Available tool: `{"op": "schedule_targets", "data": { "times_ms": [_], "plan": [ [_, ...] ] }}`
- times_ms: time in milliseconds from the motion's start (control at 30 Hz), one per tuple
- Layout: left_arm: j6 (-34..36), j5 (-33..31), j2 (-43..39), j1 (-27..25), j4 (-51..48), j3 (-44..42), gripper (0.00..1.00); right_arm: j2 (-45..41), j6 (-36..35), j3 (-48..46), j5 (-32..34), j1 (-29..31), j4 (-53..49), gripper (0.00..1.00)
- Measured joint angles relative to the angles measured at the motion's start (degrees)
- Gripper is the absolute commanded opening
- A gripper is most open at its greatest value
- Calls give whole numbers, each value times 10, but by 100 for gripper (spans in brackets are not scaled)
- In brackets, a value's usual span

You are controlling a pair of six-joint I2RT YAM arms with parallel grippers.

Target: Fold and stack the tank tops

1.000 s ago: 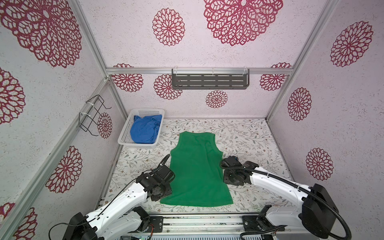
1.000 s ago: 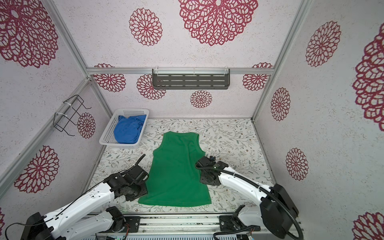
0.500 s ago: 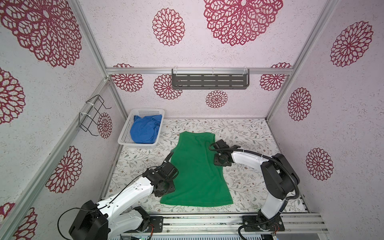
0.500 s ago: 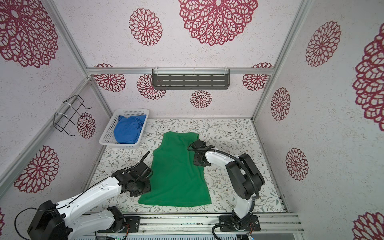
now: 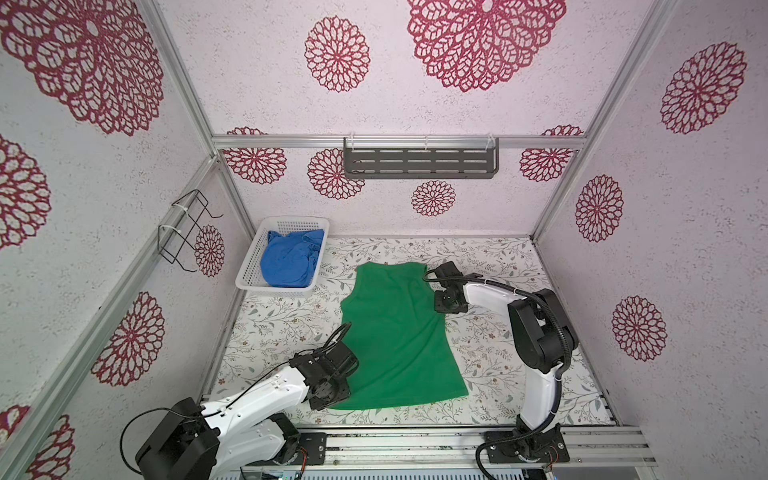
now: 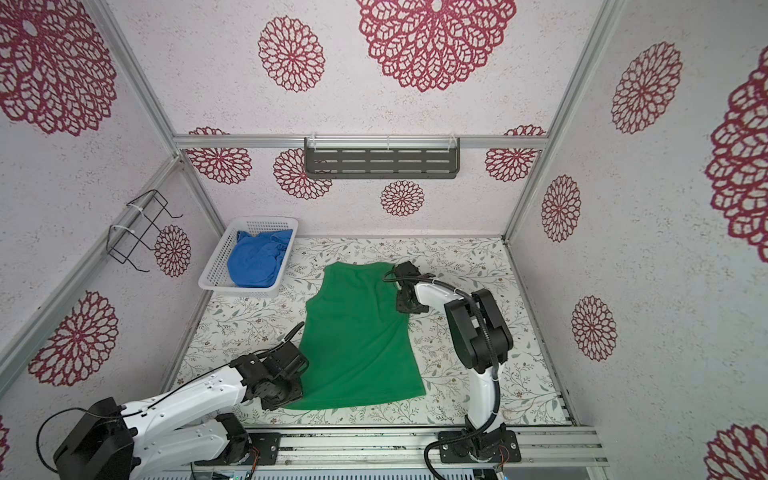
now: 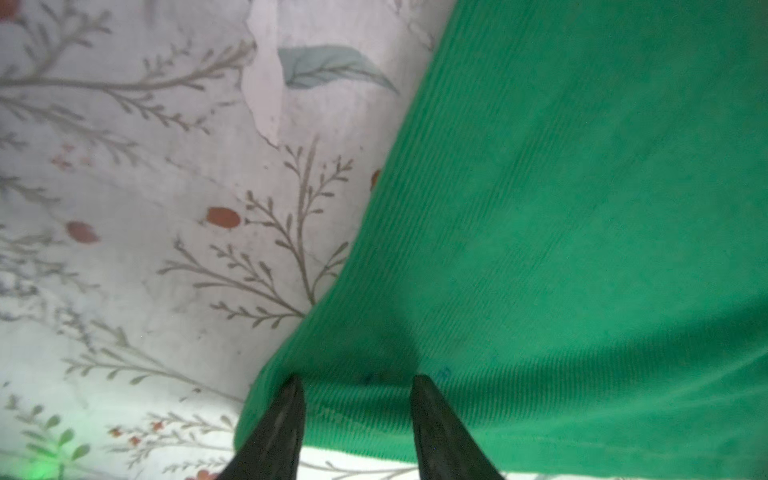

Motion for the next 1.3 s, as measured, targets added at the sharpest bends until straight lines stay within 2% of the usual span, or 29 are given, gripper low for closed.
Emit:
{"op": "schedule_targets", "data": {
  "times_ms": [67, 100, 200, 300, 400, 533, 667, 767, 933, 1100, 1200, 1300],
  "plan": [
    [7, -8, -3, -1, -33, 39, 55, -13, -12, 7, 4, -1, -17, 40],
    [13, -12, -5, 0, -44, 63, 56, -24, -14, 7, 6, -1, -26, 42],
    [47, -20, -6, 16, -58, 154, 57, -89, -17, -7, 10, 7, -54, 42],
    [100, -17, 22, 57, -50, 227, 56, -178, -2, -46, 18, 38, -75, 38],
    [160, -13, 99, 107, -22, 279, 51, -251, 38, -98, 20, 103, -94, 34],
    [228, 4, 239, 158, 22, 339, 48, -291, 124, -176, 9, 207, -103, 33],
    [278, 15, 356, 176, 43, 428, 44, -301, 220, -253, -5, 287, -96, 27],
    [304, 25, 418, 176, 59, 479, 38, -301, 275, -300, -10, 316, -75, 23],
    [323, 37, 473, 176, 79, 500, 33, -307, 334, -361, -13, 323, -37, 21],
    [325, 40, 499, 176, 103, 489, 24, -338, 360, -400, -21, 306, 12, 21],
    [325, 40, 505, 176, 122, 458, 23, -361, 367, -424, -33, 280, 34, 22],
    [317, 37, 477, 177, 158, 414, 22, -373, 358, -431, -35, 233, 35, 22]
  ]
}}
